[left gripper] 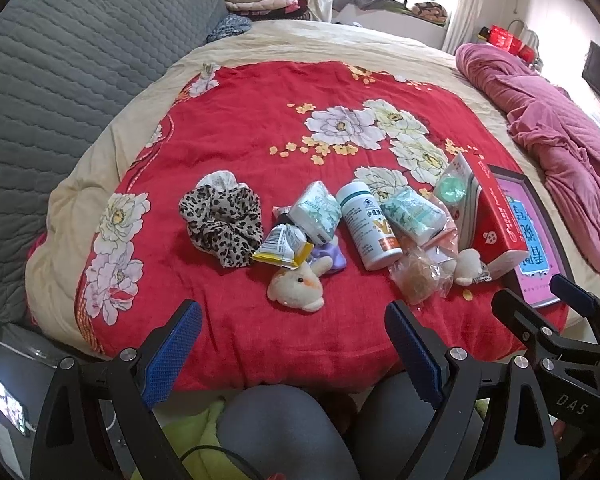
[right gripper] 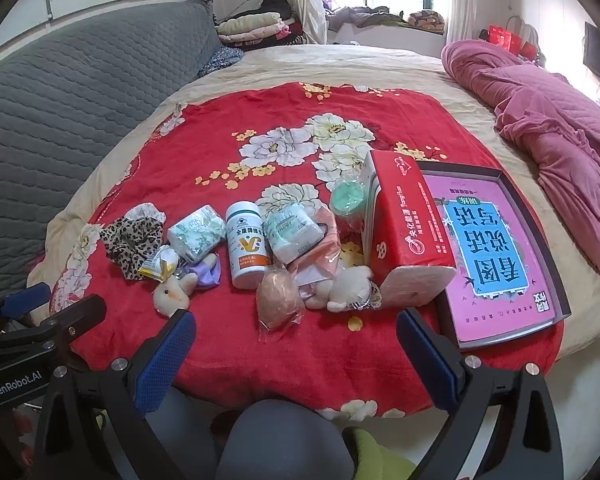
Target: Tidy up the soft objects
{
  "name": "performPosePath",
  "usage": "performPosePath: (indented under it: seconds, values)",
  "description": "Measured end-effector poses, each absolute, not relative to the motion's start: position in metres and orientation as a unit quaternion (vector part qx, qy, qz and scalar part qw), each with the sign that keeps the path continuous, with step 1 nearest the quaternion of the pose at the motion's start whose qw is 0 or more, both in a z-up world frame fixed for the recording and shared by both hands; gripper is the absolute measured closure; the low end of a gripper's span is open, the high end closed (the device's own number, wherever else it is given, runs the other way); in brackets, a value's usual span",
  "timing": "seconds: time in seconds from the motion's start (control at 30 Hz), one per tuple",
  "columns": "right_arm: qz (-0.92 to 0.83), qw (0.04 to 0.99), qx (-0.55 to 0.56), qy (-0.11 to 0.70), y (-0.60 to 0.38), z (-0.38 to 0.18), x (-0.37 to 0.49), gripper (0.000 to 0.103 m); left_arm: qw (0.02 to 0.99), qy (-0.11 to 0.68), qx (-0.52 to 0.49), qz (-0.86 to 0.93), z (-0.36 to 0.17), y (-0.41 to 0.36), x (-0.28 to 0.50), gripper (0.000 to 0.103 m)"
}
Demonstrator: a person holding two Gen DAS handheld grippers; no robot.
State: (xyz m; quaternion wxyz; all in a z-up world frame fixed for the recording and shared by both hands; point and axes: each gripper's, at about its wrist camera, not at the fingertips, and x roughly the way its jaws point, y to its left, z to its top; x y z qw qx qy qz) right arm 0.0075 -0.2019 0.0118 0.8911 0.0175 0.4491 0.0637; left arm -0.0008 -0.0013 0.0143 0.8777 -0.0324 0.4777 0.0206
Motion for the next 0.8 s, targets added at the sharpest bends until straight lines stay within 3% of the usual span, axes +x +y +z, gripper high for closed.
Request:
performPosePath:
  seconds: [0.8]
  values:
    - [0.067,0.892,0.014,0.447,-0.2003,0.0126,0.0064,0.002,0.875,0.483,-0.039,0.016,0.0104,-0.0001,-0.0005,0.01]
